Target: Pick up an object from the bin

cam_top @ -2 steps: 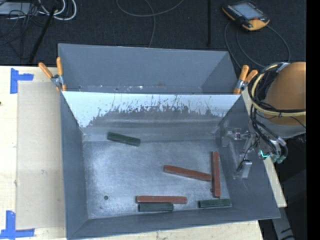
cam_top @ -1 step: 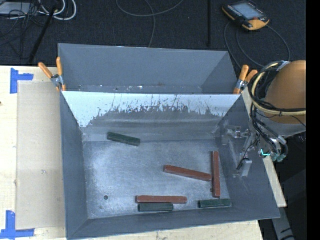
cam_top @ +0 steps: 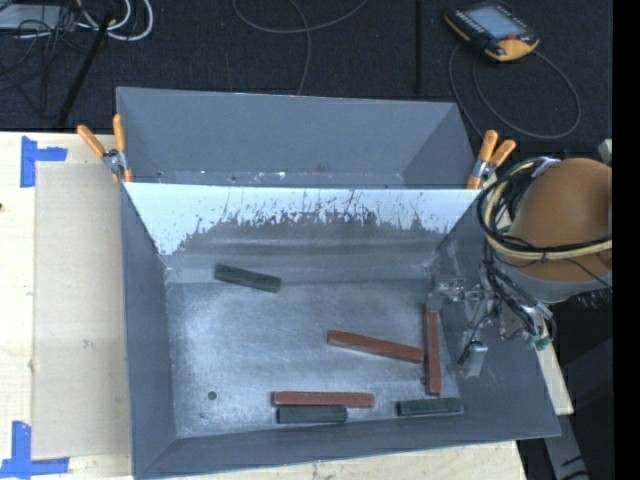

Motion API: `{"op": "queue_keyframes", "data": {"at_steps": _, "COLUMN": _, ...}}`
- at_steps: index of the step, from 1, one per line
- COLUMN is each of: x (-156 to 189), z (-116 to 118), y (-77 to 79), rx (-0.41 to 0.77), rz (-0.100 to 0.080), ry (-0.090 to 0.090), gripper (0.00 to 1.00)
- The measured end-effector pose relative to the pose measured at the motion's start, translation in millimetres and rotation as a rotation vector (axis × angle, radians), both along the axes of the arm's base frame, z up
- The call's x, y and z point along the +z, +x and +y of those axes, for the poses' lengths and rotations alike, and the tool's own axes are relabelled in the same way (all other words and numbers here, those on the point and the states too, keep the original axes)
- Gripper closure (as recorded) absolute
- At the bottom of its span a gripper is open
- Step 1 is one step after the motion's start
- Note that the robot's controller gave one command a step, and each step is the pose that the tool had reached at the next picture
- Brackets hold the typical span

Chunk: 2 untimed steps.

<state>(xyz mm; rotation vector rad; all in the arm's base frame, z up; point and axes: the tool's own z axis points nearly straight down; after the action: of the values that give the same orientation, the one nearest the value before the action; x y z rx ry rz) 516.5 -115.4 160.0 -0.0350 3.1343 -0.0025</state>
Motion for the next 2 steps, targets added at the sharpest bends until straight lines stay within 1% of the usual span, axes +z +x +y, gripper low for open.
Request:
{"op": "queue_keyframes", "data": {"at_steps": 1, "x": -61, "z": -1, "y": 1.3, "rx": 0.005, "rz": 0.004, "ry": 0.001, "gripper": 0.0}}
{"op": "queue_keyframes", "data": {"at_steps": 2, "x": -84, "z": 66, "y": 3.7, "rx": -0.091, "rz": 0.008, "ry": 0.003, "gripper": 1.0}}
